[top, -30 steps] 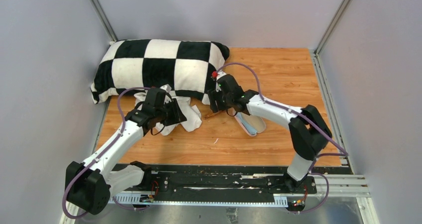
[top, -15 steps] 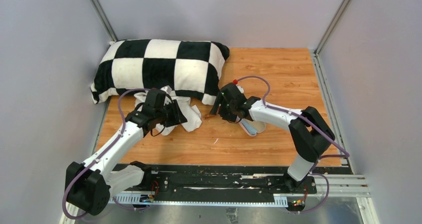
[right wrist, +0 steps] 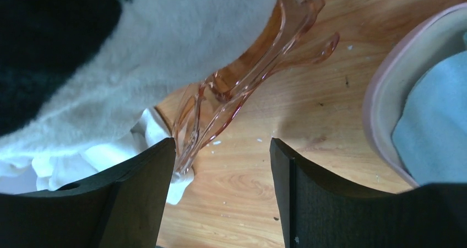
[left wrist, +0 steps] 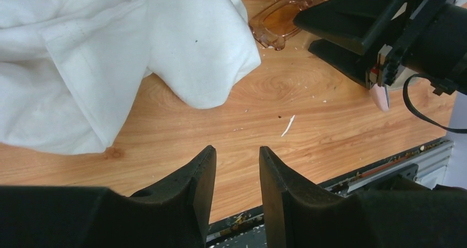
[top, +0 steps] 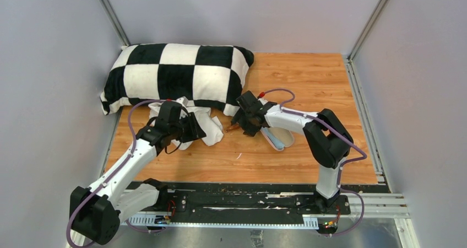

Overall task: Organize the sunglasses
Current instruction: Adjust the sunglasses at the center of the board.

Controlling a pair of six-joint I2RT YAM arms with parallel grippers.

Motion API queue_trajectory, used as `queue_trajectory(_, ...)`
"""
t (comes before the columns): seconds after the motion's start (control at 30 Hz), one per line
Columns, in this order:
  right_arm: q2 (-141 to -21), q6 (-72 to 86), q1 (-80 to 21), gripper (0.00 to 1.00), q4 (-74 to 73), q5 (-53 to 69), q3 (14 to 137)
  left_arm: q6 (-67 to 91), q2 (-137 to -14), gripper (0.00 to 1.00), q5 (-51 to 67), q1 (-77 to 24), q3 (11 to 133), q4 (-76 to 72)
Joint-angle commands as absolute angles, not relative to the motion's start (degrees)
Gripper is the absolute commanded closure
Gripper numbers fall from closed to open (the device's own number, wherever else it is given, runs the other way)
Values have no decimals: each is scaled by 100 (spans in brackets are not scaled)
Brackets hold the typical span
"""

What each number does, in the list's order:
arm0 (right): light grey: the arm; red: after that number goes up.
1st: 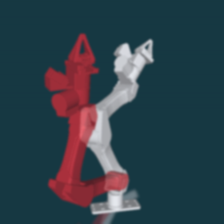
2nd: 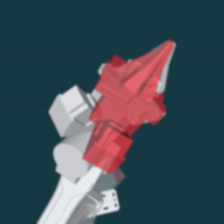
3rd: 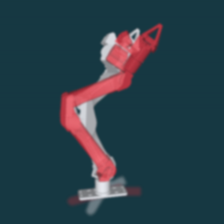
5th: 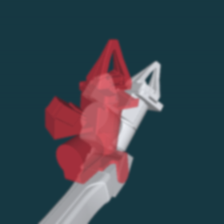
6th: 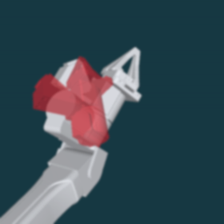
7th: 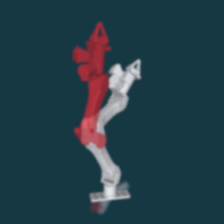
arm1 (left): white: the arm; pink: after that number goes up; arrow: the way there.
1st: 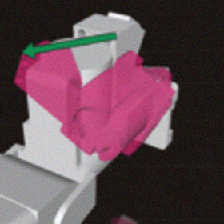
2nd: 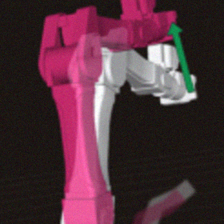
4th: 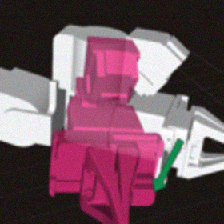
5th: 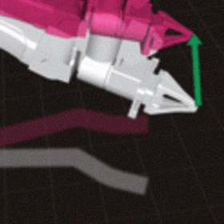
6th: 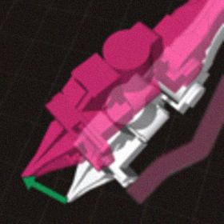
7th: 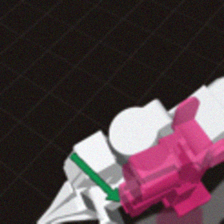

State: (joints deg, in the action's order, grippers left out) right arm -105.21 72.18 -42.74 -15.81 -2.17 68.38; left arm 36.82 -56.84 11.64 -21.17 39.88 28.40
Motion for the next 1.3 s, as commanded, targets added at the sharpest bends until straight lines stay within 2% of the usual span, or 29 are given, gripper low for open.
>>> queue_trajectory(0.0, -10840, 7490, -4290, 31, -2134, -778, 7212, 3632, -5563, 60, 1225, -2092, 3885, 2903)
queue_trajectory(0.47, -11540, 7423, -4298, 42, -2835, -1239, 8082, 3595, -5376, 60, 1299, -2092, 3764, 2826)
queue_trajectory(0.63, -11630, 7341, -4301, 54, -3064, -1335, 8140, 3588, -5370, 60, 1345, -2092, 3713, 2826)
queue_trajectory(0.77, -11453, 7145, -4305, 56, -3065, -1374, 7956, 3621, -5310, 60, 1296, -2092, 3670, 2794)
queue_trajectory(1.0, -10961, 5723, -4306, 56, -2986, -1069, 7449, 3665, -5399, 60, 1363, -2092, 3595, 2632)
queue_trajectory(1.27, -10393, 3873, -4308, 55, -2419, 193, 6548, 3667, -5695, 60, 1586, -2092, 3665, 2433)
